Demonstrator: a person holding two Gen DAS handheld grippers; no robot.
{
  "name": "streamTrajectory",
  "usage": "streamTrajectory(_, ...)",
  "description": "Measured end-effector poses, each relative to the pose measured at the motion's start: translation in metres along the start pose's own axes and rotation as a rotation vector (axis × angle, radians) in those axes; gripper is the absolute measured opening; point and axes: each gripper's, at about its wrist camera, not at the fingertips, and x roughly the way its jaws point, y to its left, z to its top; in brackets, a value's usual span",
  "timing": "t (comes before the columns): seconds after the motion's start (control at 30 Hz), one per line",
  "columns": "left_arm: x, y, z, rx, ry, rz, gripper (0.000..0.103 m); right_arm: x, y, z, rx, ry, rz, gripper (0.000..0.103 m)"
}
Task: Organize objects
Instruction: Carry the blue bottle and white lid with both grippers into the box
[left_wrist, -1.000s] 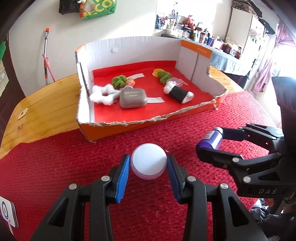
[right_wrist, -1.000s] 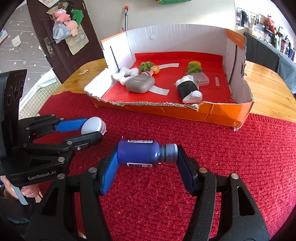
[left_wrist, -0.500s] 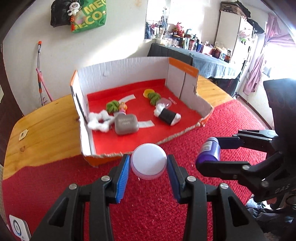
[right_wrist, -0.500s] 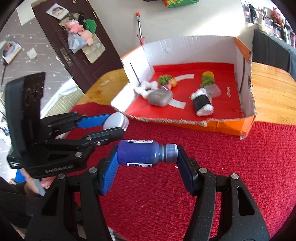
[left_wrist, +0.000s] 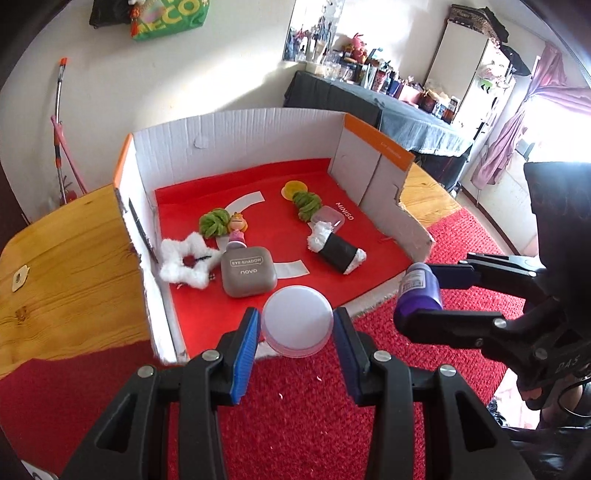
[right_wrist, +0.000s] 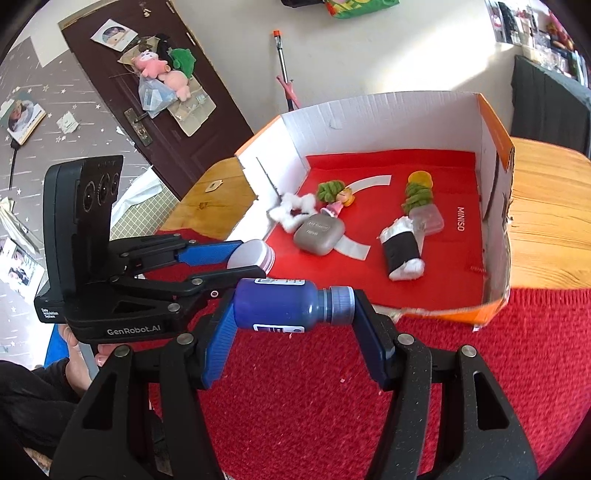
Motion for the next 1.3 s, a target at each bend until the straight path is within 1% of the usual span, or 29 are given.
streamTrajectory(0.07,0.006,0.002,0.005,-0.001,0.018,-0.005,0.042,0.004,-0.006,0.007,0.013,0.013,0.004,0.058)
streamTrajectory(0.23,0.027,0.01,0.015,-0.025,0.092,-0.038,0.042,0.019,-0.019,0.021,0.038,0.052,0.022,0.058)
streamTrajectory(0.33,0.04,0.015,0.017,-0.032,0.125,-0.038,0.042,0.03,-0.027,0.027,0.059,0.079,0.032,0.058)
streamTrajectory(0.43,0.047,0.02,0.018,-0.037,0.147,-0.043,0.042,0.04,-0.034,0.031,0.083,0.103,0.048,0.058)
streamTrajectory(0.6,0.056,0.024,0.018,-0.033,0.172,-0.048,0.042,0.051,-0.041,0.033,0.099,0.136,0.051,0.058)
streamTrajectory(0.83,0.064,0.025,0.016,-0.025,0.198,-0.062,0.042,0.065,-0.044,0.033,0.093,0.185,0.03,0.058)
streamTrajectory(0.87,0.064,0.025,0.016,-0.022,0.198,-0.058,0.042,0.066,-0.044,0.033,0.09,0.185,0.017,0.058)
streamTrajectory(1.0,0.065,0.022,0.015,0.012,0.179,0.013,0.042,0.068,-0.05,0.033,0.08,0.183,-0.038,0.058)
streamTrajectory(1.17,0.064,0.022,0.017,0.02,0.162,0.041,0.042,0.069,-0.053,0.034,0.072,0.175,-0.07,0.058)
streamTrajectory(1.2,0.063,0.021,0.017,0.024,0.157,0.052,0.042,0.068,-0.053,0.034,0.073,0.176,-0.068,0.058)
streamTrajectory(1.27,0.064,0.021,0.017,0.031,0.155,0.061,0.042,0.067,-0.053,0.033,0.09,0.19,-0.022,0.058)
streamTrajectory(1.3,0.064,0.022,0.017,0.032,0.156,0.061,0.042,0.067,-0.052,0.033,0.083,0.193,-0.025,0.058)
